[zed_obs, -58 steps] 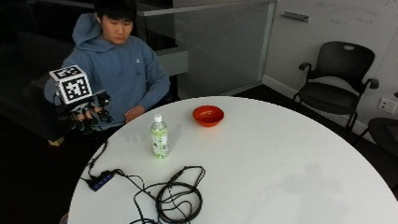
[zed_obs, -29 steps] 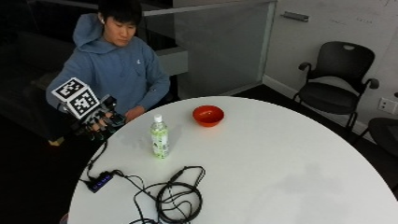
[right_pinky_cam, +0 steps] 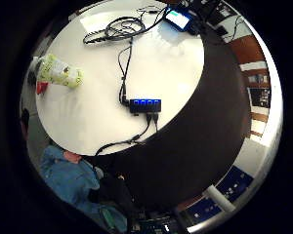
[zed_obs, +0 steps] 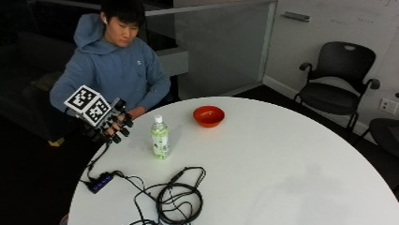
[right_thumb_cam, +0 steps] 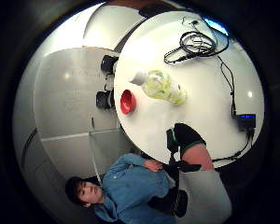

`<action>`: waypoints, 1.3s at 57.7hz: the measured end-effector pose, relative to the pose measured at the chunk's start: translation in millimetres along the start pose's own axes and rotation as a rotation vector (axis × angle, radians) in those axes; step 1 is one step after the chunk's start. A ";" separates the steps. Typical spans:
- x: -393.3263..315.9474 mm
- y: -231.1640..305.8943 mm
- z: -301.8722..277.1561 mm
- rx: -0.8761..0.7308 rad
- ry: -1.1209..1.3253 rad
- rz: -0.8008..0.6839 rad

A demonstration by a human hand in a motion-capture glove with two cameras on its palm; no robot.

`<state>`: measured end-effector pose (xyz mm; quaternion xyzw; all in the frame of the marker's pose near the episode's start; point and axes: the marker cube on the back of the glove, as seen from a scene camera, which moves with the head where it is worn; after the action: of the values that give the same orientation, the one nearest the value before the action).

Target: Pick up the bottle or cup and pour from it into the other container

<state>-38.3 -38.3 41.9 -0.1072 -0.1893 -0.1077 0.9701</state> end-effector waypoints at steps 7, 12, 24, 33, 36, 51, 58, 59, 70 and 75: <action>-3.1 -8.5 10.2 -0.019 -0.036 -0.017; -5.1 -15.5 18.1 -0.043 -0.058 -0.038; -14.8 -28.8 39.1 -0.082 -0.113 -0.075; -23.3 -40.3 56.8 -0.101 -0.194 -0.114; -25.4 -43.8 63.0 -0.108 -0.219 -0.125; -43.1 -64.4 90.0 -0.082 -0.336 -0.176; -51.4 -71.7 97.8 -0.039 -0.439 -0.215; -52.6 -72.7 99.2 -0.025 -0.458 -0.224; -67.5 -81.1 121.8 0.113 -0.707 -0.291; -74.1 -86.9 134.2 0.180 -0.801 -0.303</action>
<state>-173.2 -75.4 149.0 -0.0264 -0.5729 -0.1818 0.7988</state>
